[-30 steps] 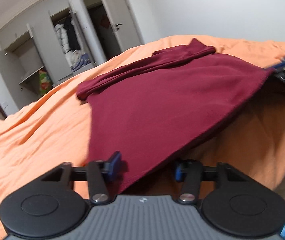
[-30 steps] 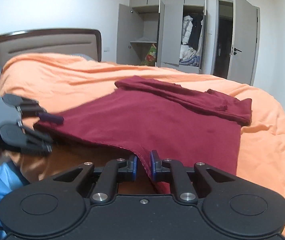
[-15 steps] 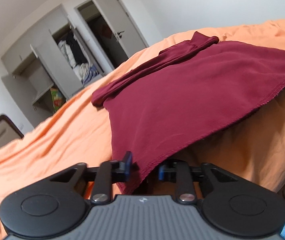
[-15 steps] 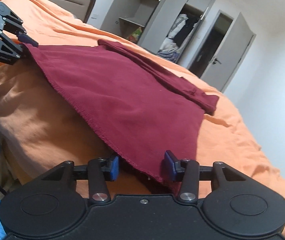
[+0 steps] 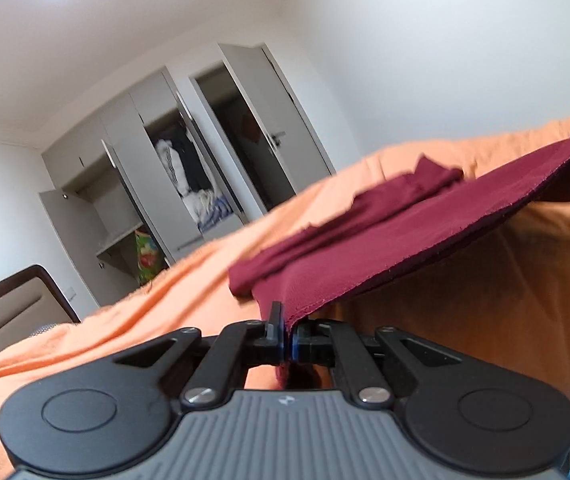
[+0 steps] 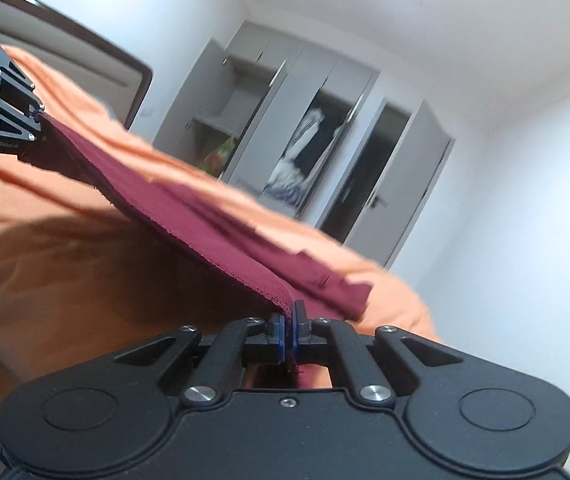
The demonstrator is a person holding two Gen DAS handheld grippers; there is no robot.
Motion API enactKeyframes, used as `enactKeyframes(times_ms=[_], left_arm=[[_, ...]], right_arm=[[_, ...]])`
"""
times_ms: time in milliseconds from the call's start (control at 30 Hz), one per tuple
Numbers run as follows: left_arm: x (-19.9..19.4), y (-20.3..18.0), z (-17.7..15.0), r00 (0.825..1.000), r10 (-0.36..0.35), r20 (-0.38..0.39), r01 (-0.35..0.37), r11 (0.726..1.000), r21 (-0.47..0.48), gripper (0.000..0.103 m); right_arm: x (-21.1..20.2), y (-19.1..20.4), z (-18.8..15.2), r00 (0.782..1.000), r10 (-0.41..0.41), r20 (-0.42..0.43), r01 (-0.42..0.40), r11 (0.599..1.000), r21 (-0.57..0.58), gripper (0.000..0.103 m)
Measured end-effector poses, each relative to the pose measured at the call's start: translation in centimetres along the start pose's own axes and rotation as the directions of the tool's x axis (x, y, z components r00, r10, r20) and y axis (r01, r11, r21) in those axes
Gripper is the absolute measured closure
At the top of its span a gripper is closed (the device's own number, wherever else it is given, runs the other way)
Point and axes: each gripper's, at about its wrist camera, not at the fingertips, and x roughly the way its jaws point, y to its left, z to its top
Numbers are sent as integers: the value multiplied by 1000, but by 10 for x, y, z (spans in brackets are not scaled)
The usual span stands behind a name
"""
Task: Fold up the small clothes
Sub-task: 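Lift the hem with both grippers and fold it over toward the collar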
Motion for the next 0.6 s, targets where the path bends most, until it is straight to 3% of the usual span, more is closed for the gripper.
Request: enactKeyframes(times_ms=[133,333,600], left_arm=[[-28,12,16,998,6,56,-6,1000,-13,101],[-66,34,33,994,-13,105,16,1000,-24,101],[-68,40,50,990,-8,140,6,1000,17,100]], right_arm=[[-26,-12,18,999,-7,49,7,1000,16,101],[-65,-35,45,995,59,85,-63,997,42,101],[-71,-54,60,991,50,126,-54,998,28,101]])
